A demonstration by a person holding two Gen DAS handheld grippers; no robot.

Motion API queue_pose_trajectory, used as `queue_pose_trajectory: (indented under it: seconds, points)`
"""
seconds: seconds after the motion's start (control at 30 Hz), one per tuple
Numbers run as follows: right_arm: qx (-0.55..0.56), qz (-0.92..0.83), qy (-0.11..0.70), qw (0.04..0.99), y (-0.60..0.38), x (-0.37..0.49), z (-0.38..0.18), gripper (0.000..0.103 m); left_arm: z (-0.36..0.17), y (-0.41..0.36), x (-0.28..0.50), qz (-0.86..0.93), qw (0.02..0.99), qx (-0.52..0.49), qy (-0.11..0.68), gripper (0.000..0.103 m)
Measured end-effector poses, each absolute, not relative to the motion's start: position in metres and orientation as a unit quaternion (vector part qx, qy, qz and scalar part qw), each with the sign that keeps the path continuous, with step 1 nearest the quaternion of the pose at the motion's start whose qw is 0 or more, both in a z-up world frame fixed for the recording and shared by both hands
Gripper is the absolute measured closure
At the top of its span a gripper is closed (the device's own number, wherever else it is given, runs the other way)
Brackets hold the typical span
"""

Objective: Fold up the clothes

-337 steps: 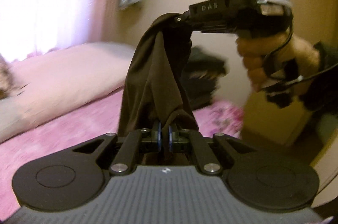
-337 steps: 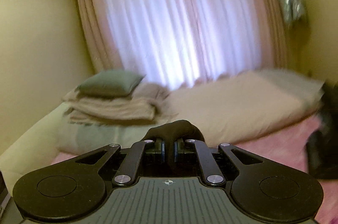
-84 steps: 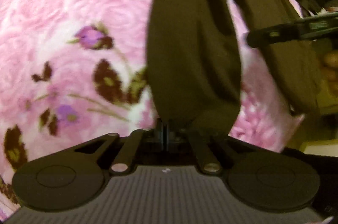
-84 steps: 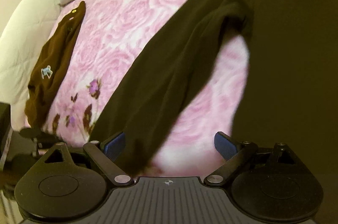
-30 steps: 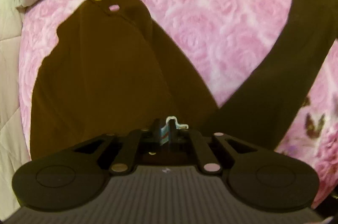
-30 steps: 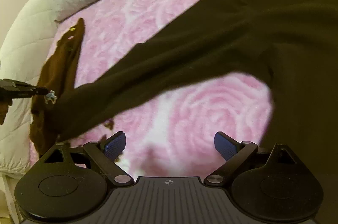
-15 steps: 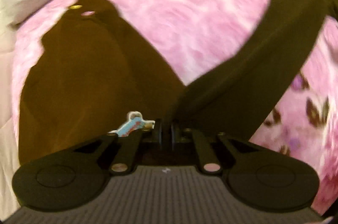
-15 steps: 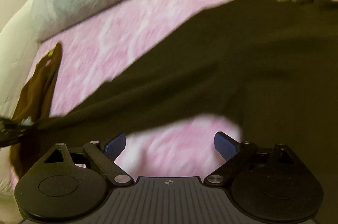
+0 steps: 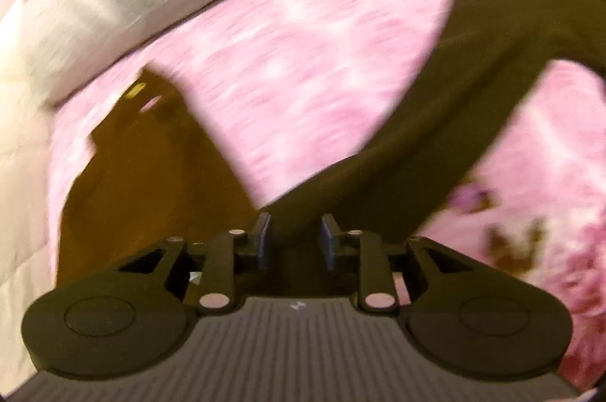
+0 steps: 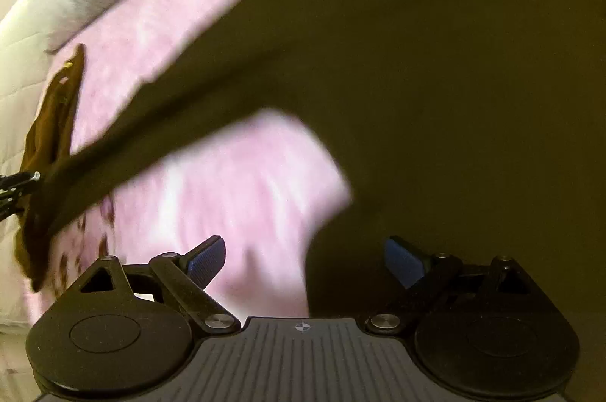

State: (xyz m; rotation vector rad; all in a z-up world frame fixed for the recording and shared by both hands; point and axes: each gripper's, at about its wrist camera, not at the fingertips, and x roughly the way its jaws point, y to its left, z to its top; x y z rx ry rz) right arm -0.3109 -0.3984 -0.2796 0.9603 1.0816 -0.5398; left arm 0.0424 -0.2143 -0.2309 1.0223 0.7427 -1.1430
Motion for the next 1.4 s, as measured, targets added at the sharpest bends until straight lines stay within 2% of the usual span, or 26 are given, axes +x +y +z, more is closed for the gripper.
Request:
queue_pose_trajectory:
  seconds: [0.17,0.4,0.5,0.7,0.83,0.87,0.9,1.0,1.07,1.13,1.23,1.27,1.3,1.33,1.4]
  points:
    - [0.47,-0.284,0.475,0.688,-0.384,-0.404,-0.264,0.01,-0.233,-0.245,-0.044,-0.588,0.589,0.432,0.347,0.074]
    - [0.405,-0.388,0.443,0.699,-0.424,-0.55,-0.217,0.01,-0.235,-0.283,-0.195,-0.665,0.493,0.432,0.357,0.072]
    - [0.38,-0.405,0.452,0.698,-0.455,-0.62,-0.214,0.01,-0.237,-0.286,-0.254,-0.661,0.487,0.432,0.373,0.068]
    - [0.382,-0.381,0.469,0.699,-0.523,-0.734,-0.237,0.01,-0.249,-0.266,-0.32,-0.584,0.515,0.437,0.451,0.064]
    - [0.396,-0.328,0.479,0.711,-0.543,-0.753,-0.255,0.011,-0.261,-0.245,-0.334,-0.531,0.54,0.429,0.493,0.06]
    - [0.396,-0.32,0.484,0.711,-0.543,-0.754,-0.26,0.015,-0.266,-0.239,-0.335,-0.522,0.546,0.424,0.5,0.059]
    - [0.396,-0.313,0.489,0.711,-0.542,-0.754,-0.265,0.025,-0.269,-0.234,-0.334,-0.515,0.55,0.422,0.505,0.059]
    - [0.385,-0.304,0.499,0.714,-0.54,-0.753,-0.27,0.025,-0.281,-0.225,-0.328,-0.508,0.561,0.396,0.519,0.059]
    - [0.374,-0.303,0.506,0.716,-0.538,-0.751,-0.268,0.033,-0.288,-0.222,-0.323,-0.517,0.563,0.361,0.534,0.059]
    - [0.362,-0.302,0.513,0.717,-0.537,-0.752,-0.266,0.049,-0.298,-0.221,-0.319,-0.531,0.56,0.32,0.549,0.059]
    - [0.359,-0.301,0.515,0.718,-0.536,-0.754,-0.263,0.066,-0.309,-0.217,-0.315,-0.551,0.559,0.278,0.554,0.051]
    - [0.36,-0.301,0.515,0.717,-0.536,-0.754,-0.263,0.072,-0.309,-0.214,-0.313,-0.559,0.557,0.268,0.553,0.063]
    - [0.363,-0.299,0.515,0.717,-0.536,-0.755,-0.262,0.085,-0.309,-0.211,-0.311,-0.567,0.554,0.257,0.553,0.075]
    - [0.366,-0.296,0.515,0.716,-0.538,-0.756,-0.263,0.094,-0.304,-0.208,-0.307,-0.574,0.544,0.246,0.561,0.101]
    - [0.358,-0.289,0.524,0.717,-0.536,-0.752,-0.258,0.099,-0.294,-0.201,-0.299,-0.587,0.523,0.224,0.576,0.099]
